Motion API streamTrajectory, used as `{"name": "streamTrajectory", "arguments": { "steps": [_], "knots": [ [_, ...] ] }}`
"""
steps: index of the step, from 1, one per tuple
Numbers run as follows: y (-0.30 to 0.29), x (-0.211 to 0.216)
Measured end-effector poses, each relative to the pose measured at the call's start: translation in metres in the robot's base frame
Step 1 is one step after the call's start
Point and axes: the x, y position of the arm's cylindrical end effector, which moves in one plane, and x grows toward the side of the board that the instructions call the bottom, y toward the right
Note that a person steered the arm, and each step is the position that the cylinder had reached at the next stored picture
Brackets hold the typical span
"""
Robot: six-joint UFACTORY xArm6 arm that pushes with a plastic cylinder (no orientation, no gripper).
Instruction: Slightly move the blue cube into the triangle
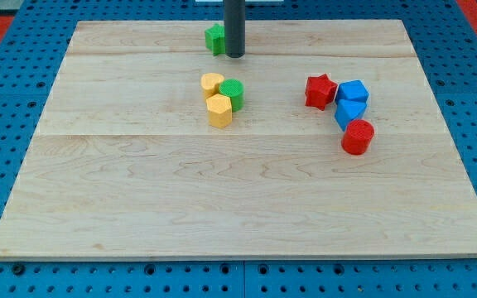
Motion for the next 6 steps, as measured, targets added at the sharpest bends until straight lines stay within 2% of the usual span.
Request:
{"name": "streamTrajectory", "arguments": {
  "steps": [1, 2, 5, 6],
  "knots": [
    [0.06, -0.007],
    [0.06, -0.012],
    [0.058, -0.076],
    [0.058, -0.076]
  ]
}}
